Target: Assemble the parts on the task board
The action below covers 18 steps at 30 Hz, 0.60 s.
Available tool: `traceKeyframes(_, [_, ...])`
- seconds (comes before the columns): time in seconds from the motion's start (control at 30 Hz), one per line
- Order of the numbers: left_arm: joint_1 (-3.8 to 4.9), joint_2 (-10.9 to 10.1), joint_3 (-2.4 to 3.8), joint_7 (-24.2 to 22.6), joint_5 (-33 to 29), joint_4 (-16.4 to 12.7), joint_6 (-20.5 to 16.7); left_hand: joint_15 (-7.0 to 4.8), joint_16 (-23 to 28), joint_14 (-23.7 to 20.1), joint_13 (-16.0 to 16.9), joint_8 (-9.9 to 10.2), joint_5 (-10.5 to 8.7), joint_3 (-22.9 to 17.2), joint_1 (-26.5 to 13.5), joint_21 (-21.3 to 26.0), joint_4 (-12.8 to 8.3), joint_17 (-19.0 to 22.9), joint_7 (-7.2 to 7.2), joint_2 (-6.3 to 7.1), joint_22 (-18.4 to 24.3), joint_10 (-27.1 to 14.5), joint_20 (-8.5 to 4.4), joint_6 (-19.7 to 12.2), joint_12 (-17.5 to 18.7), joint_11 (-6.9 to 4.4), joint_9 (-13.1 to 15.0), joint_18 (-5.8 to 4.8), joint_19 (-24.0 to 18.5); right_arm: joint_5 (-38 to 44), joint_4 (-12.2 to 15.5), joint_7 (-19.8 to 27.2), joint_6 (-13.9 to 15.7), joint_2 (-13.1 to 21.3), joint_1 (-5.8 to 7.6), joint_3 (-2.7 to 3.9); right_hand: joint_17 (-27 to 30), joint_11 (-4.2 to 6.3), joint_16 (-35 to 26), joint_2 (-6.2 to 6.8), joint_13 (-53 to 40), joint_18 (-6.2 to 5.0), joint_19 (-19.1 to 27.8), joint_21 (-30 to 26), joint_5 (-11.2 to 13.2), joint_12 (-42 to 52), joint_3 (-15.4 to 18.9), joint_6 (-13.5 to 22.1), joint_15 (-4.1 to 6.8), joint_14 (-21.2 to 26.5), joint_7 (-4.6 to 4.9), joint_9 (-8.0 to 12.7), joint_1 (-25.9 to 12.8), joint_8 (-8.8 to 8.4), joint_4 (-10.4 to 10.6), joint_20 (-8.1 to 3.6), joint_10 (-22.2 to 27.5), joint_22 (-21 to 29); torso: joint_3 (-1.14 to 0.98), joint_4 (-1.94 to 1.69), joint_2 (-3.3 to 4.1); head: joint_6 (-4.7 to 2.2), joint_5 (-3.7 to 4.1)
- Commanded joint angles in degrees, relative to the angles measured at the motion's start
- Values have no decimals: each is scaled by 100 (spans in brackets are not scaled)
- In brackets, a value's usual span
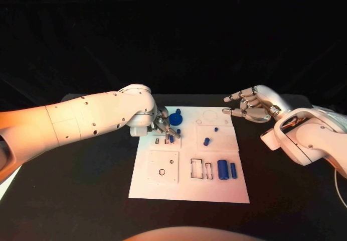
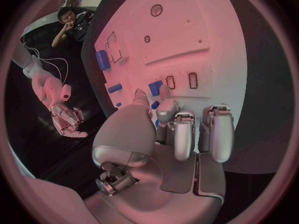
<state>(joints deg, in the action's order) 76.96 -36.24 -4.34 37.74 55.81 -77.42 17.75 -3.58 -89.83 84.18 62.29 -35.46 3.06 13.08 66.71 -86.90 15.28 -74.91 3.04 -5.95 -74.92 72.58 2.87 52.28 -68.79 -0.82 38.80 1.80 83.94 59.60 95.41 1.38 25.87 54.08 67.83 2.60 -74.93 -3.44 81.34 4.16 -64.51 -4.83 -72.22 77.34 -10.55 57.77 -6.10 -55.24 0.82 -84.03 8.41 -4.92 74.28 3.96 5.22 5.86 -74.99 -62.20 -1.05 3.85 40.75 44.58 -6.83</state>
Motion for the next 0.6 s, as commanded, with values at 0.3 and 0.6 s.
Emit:
traceKeyframes(0.3, [-2, 16, 0, 8, -66, 2, 117, -23, -17, 582, 12, -40, -31, -107, 287, -23, -187, -1509, 20, -86, -881, -9, -35, -79, -6, 25, 107, -45, 272, 16, -5, -28, -91, -20, -5, 2, -129, 4, -37, 13, 1, -80, 36, -25, -21, -31, 35, -34, -8, -291, 7, -9, 55, 34, -1, -15, 24, 5, 1, 1, 4, 24, 14])
traceKeyframes(0.6, [-2, 24, -1, 9, -72, 10, 137, -25, -17, 582, 5, -17, -30, -271, 517, -20, -362, -1509, 19, -136, -878, -27, -35, -116, 15, 22, 177, -43, 267, 16, -5, -27, -93, -30, -5, 2, -129, 4, -37, 13, 1, -80, 36, -25, -21, -31, 35, -34, -8, -291, 7, -9, 55, 34, -1, -15, 24, 5, 2, 5, 0, 41, 6])
